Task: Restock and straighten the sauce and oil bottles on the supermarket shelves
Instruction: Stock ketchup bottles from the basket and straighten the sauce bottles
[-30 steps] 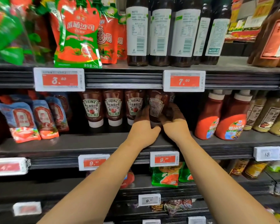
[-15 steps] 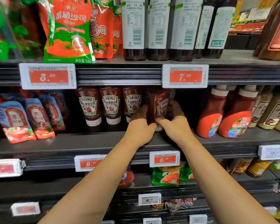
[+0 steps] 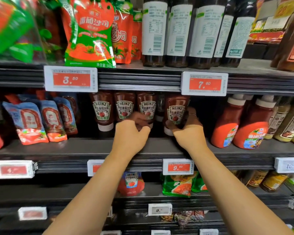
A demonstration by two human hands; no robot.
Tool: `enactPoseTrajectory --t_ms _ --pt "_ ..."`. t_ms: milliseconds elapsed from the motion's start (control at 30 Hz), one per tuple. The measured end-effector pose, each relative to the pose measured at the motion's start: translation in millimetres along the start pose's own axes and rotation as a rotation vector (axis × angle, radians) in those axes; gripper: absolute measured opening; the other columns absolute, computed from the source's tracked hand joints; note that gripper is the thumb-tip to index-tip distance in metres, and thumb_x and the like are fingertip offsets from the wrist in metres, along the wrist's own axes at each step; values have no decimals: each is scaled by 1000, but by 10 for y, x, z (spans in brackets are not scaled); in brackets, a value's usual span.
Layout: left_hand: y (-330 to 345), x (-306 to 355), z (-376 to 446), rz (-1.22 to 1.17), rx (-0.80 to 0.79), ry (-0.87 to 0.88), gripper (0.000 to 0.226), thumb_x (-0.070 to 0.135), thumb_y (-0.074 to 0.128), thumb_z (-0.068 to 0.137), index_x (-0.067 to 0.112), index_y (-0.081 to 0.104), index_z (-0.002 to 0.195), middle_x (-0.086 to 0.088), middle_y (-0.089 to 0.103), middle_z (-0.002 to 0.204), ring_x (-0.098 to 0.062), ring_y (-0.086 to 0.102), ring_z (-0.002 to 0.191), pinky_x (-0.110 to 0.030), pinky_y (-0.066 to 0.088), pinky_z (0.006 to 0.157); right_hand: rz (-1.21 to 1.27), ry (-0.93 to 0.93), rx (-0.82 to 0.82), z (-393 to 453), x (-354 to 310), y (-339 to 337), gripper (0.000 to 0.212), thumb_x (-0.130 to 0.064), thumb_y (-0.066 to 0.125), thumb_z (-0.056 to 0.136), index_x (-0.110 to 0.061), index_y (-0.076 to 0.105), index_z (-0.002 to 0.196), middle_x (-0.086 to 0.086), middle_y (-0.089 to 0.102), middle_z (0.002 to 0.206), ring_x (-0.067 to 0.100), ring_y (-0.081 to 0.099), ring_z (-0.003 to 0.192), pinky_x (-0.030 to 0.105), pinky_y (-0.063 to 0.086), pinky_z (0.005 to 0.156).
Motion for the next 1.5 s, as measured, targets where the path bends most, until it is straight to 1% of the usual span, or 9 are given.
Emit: enactPoseTrajectory --t_ms 67,200,367,533,1033,1167,1233,1333,1500 --pt "-294 -117 -10 36 126 -6 10 14 72 83 10 74 91 -4 72 75 -21 64 75 -30 50 76 -39 -3 -7 21 -40 17 65 -31 87 77 -13 52 129 9 69 119 28 67 107 36 55 91" --pt "-740 -442 -27 37 437 -154 30 24 78 80 5 65 100 -15 67 97 -34 62 95 -36 49 83 -141 25 -33 103 -46 43 69 -36 87 77 -11 53 131 11 69 121 31 66 110 24 45 86" --pt "-704 -659 125 31 315 -274 99 41 88 71 12 33 148 -19 37 149 -36 37 136 -39 35 114 -248 77 -116 194 -55 148 73 -44 80 82 -10 49 138 14 62 133 33 59 122 33 48 99" --pt "-535 -859 247 23 190 -395 121 51 86 71 14 13 160 -21 22 157 -41 28 143 -42 29 117 -227 73 -53 155 -56 219 75 -40 79 84 -7 46 143 17 56 136 34 55 124 29 43 98" --pt "-464 -980 313 -90 162 -425 98 35 84 78 14 25 154 -22 36 151 -41 35 139 -46 35 111 -213 101 -118 145 -58 275 74 -36 81 83 -14 47 145 11 59 138 29 56 128 42 46 108" --pt "-507 -1001 261 -150 213 -420 95 31 85 78 13 29 153 -22 36 147 -42 40 134 -45 38 109 -123 115 -90 53 -153 174 54 -30 85 81 -16 62 128 0 71 120 9 67 108 33 52 99" --pt "-542 -1007 206 -244 243 -348 83 23 84 79 11 37 148 -19 47 142 -38 45 130 -42 41 108 -94 97 -60 -77 -218 45 32 -24 85 82 -26 66 107 -12 72 101 -9 66 91 19 53 88" --pt "-613 -1052 99 -474 222 -311 48 17 79 83 15 57 126 -3 67 116 -25 63 113 -34 51 94 -245 100 -47 -367 -245 -146 16 -28 77 88 -30 66 99 -6 73 94 9 68 89 25 51 82" --pt "-907 -876 -329 -218 191 -140 23 35 71 88 32 55 104 5 57 111 -6 61 92 -18 47 74 -299 -22 -74 -995 -326 -369 11 -29 69 94 -28 68 104 -11 71 99 1 64 90 18 48 82"
Point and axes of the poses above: each hand's wrist, its own z-axis towards the middle knuckle, its own y-axis out of the palm, x = y × z, the point moved 6 cm from there along z, towards the middle knuckle
